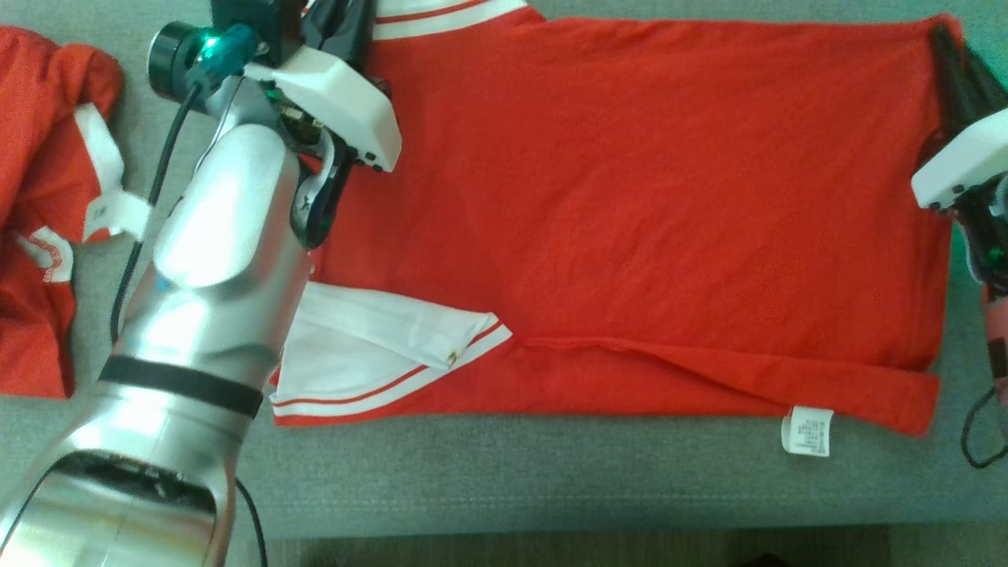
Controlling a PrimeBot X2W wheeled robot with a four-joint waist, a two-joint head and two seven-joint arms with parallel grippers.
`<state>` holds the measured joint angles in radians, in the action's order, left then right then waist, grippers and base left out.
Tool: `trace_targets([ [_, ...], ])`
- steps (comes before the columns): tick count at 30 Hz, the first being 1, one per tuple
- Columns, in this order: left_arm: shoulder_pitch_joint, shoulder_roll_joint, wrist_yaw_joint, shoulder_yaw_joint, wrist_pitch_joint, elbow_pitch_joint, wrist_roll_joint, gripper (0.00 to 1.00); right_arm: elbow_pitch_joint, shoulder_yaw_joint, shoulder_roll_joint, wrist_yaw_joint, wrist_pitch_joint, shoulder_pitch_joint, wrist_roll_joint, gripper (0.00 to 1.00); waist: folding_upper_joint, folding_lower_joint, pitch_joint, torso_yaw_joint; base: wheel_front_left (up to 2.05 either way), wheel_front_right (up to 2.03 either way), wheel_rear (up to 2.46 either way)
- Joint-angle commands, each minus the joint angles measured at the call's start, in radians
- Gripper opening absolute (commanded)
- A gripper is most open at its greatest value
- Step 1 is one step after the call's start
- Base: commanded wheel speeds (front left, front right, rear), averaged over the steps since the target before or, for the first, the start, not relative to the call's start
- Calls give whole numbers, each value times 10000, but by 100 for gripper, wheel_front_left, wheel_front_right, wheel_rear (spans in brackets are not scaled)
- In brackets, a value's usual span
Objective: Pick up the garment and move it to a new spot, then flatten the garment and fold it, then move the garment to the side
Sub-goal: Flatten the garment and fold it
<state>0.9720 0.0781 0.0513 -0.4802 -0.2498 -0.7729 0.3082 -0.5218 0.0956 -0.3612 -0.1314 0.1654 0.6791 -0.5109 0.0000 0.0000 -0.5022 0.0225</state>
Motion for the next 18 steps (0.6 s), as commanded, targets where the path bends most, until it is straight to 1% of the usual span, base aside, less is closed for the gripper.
trace_targets([
  [1,-7,443,-124,398,-119,673,-125,0,572,40,-243,7,-257,-259,-120,0,0,0,68,8,0,0,0],
  [7,-1053,747,-260,807,-119,2323,-343,0,1557,-125,-321,7,-742,-961,-363,0,0,0,377,-43,0,0,0],
  [14,-2651,1082,-292,960,-120,4157,-640,0,2473,-385,-257,7,-507,-2115,-514,0,0,0,657,-101,0,0,0],
  [18,-3573,1185,-413,922,-120,5021,-853,0,2986,-465,-192,7,-219,-2776,-531,0,0,0,763,-122,0,0,0],
])
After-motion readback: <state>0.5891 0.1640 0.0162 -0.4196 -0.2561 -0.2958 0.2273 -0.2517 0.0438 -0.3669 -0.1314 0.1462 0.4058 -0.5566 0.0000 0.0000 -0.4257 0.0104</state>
